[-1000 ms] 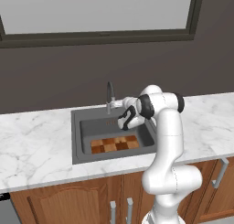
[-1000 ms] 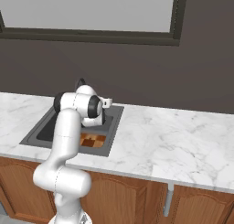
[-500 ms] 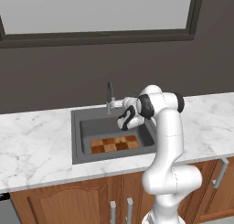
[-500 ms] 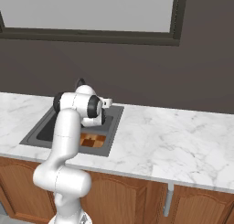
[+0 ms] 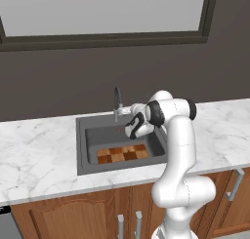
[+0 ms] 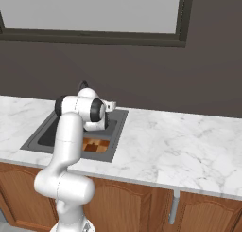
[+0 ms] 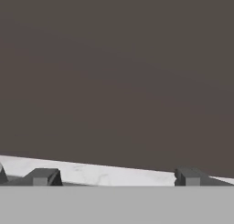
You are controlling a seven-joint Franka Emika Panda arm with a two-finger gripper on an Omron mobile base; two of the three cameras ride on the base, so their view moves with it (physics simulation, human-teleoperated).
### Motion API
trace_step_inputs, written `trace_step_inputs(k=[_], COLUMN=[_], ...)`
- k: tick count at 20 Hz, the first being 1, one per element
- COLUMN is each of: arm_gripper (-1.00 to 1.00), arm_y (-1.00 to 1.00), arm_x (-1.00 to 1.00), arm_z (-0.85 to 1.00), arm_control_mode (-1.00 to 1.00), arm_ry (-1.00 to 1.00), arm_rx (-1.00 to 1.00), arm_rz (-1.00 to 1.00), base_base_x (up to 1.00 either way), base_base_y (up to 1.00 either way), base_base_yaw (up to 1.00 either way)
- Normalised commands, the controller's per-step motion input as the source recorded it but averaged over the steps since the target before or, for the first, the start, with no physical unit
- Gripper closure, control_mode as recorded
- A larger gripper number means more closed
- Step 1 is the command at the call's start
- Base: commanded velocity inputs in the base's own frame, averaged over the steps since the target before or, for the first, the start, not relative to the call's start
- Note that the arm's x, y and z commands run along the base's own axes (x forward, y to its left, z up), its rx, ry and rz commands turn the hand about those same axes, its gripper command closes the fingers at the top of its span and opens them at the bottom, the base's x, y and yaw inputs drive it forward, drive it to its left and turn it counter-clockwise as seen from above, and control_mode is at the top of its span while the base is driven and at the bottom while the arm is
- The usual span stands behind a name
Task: Turn on the sink faucet with hot water and rinse the cutting board for ten seconds, then turn off the faucet. Push the cutting board to reach the water if necessary.
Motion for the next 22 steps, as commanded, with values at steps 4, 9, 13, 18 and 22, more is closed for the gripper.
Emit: trace_step_inputs(k=[4, 9, 13, 18, 22], arm_gripper=[-1.00, -1.00, -1.00, -1.00, -1.00], arm_y=[-0.10, 0.00, 0.00, 0.00, 0.00], arm_x=[0.02, 0.00, 0.01, 0.00, 0.00], arm_z=[-0.01, 0.00, 0.00, -0.04, -0.12], arm_control_mode=[-1.00, -1.00, -1.00, -1.00, -1.00], arm_ry=[-0.08, -0.05, -0.02, -0.03, -0.05], arm_rx=[0.00, 0.00, 0.00, 0.00, 0.00], arm_rz=[0.00, 0.00, 0.00, 0.00, 0.00], base_base_x=[0.00, 0.00, 0.00, 0.00, 0.00], base_base_y=[0.00, 0.00, 0.00, 0.00, 0.00], base_base_yaw=[0.00, 0.00, 0.00, 0.00, 0.00])
